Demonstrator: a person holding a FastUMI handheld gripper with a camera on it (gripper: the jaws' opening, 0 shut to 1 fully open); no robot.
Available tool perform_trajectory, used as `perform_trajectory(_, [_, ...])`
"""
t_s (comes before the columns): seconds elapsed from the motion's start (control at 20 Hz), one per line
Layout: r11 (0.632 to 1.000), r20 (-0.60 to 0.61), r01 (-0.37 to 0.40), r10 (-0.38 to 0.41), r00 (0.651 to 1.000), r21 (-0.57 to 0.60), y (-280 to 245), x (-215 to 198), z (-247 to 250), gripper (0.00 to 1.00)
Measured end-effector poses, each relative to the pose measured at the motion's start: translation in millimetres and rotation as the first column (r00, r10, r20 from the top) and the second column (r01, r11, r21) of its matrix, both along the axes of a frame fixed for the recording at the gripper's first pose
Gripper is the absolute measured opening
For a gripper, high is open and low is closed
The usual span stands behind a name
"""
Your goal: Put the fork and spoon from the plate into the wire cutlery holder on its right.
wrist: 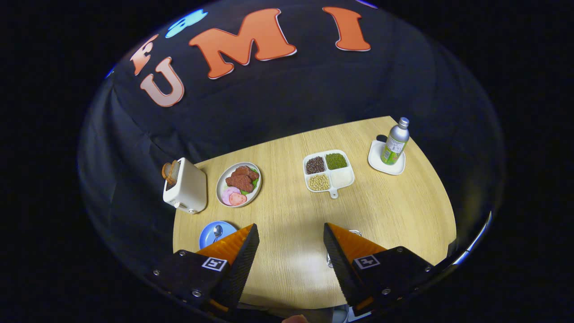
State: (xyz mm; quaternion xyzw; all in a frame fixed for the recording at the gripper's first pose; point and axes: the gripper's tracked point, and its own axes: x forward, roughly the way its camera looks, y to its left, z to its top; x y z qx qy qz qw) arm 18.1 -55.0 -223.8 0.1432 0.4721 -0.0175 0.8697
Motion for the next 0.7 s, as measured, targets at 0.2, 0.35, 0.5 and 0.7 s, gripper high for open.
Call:
perform_trajectory(0.2, [0.997, 0.125, -0.053, 0.061, 0.99, -0.065, 38.6, 12.7, 17.6, 0.9])
perform_trajectory(0.35, [0.992, 0.155, -0.103, 0.113, 0.982, -0.07, 78.3, 11.7, 19.5, 0.92])
perform_trajectory(0.5, [0.984, 0.105, -0.177, 0.18, 0.978, -0.034, 129.1, -2.3, 7.3, 0.93])
perform_trajectory(0.7, [0.967, -0.015, -0.252, 0.253, 0.967, 0.048, 194.7, -25.7, -19.5, 0.94])
